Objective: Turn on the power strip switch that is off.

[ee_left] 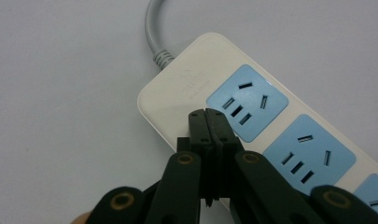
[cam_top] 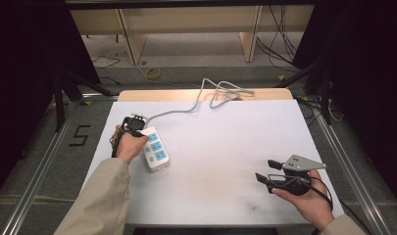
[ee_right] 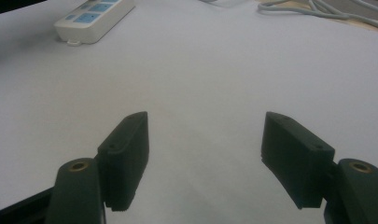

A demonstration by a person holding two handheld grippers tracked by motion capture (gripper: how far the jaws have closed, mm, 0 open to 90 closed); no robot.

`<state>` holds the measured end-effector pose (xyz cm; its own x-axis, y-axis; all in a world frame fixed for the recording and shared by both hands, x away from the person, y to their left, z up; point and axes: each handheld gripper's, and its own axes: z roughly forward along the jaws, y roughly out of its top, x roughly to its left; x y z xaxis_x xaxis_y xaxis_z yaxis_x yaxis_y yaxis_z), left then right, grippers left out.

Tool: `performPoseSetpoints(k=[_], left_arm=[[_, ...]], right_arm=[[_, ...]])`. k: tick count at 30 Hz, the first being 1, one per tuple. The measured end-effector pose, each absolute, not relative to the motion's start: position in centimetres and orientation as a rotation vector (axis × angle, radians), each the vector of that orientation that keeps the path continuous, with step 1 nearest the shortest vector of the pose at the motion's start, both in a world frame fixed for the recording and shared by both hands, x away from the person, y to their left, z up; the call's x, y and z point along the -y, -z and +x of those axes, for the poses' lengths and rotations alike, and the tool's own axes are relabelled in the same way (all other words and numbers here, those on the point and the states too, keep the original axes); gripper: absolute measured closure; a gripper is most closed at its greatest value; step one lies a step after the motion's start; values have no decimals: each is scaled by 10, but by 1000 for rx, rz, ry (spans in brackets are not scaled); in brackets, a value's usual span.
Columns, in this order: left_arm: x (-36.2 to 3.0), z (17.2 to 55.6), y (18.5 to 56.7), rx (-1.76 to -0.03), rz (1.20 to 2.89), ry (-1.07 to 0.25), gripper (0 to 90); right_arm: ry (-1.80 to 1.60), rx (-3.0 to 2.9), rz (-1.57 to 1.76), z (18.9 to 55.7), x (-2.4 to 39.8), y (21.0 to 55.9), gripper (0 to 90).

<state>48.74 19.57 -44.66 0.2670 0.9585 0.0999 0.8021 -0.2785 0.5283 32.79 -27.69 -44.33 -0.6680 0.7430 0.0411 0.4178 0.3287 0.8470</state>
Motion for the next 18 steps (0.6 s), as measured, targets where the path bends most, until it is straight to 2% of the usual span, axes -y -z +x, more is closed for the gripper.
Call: performPoseSetpoints(k=[18], left_arm=[[-194,488,447,-1604,2189,-577,900]], right_arm=[[-1272,-2245,1030,328,277,443,331]])
